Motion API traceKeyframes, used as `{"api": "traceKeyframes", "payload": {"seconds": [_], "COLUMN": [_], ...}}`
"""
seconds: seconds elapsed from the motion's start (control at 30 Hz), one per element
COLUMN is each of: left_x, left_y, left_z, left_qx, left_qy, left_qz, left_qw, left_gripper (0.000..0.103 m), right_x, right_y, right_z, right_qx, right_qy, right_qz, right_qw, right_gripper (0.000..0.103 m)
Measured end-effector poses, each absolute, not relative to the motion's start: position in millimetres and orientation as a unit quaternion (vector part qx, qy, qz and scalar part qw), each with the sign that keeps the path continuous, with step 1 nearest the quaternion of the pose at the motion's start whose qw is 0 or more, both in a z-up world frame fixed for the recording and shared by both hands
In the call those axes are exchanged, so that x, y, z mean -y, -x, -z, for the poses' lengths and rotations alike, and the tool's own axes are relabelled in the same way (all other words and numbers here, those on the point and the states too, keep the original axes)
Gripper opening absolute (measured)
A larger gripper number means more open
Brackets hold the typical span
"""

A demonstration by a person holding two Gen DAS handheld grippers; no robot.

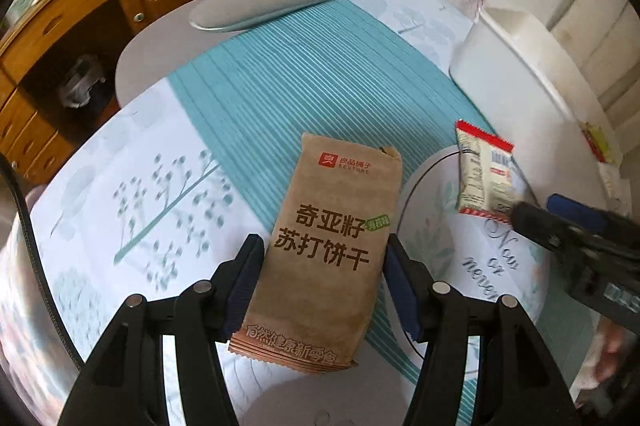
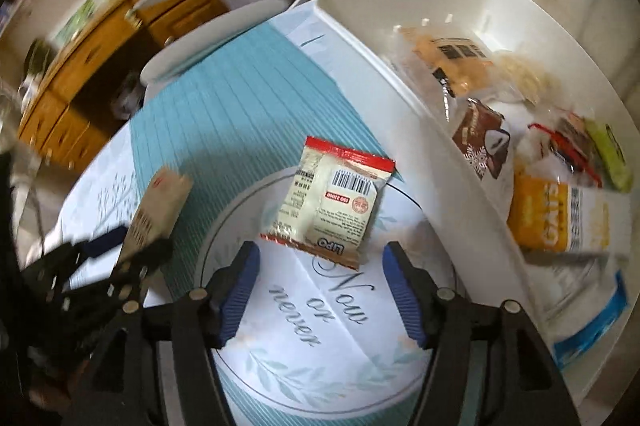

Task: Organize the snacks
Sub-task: 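Lift both held packets and carry them toward the white tray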

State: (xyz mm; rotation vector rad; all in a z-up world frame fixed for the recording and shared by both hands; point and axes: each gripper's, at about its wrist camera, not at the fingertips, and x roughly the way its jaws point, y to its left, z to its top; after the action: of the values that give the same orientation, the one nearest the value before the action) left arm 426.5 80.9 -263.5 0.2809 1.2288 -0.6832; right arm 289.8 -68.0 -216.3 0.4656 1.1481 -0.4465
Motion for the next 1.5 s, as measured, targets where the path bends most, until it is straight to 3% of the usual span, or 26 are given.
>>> {"api": "traceKeyframes", "payload": {"seconds": [0.1, 0.4, 0.83, 0.97, 1.2, 1.5], "left_x": [-96, -136, -182, -185, -192, -199], "left_y": [-418, -392, -356, -349, -331, -287], "left_z": [253, 236, 201, 192, 169, 144], "left_qx": [-0.565, -0.572, -0.551, -0.545, -0.533, -0.536], "left_qy": [-0.107, -0.054, 0.031, 0.037, 0.047, 0.036], "left_qz": [0.304, 0.272, 0.248, 0.255, 0.272, 0.288], "left_qw": [0.76, 0.772, 0.796, 0.798, 0.8, 0.793], "left_gripper": [0.059, 0.059, 0.059, 0.059, 0.059, 0.059], "right_x": [71, 76, 73, 69, 64, 44], "right_y": [-297, -318, -332, -330, -316, -245], "right_z": [225, 250, 272, 269, 264, 242], "right_qx": [-0.512, -0.482, -0.503, -0.501, -0.542, -0.581], "right_qy": [-0.241, -0.232, -0.199, -0.187, -0.196, -0.227], "right_qz": [0.237, 0.301, 0.314, 0.304, 0.269, 0.247], "right_qw": [0.79, 0.789, 0.78, 0.789, 0.772, 0.742], "right_gripper": [0.076, 0.077, 0.076, 0.058, 0.051, 0.049]}}
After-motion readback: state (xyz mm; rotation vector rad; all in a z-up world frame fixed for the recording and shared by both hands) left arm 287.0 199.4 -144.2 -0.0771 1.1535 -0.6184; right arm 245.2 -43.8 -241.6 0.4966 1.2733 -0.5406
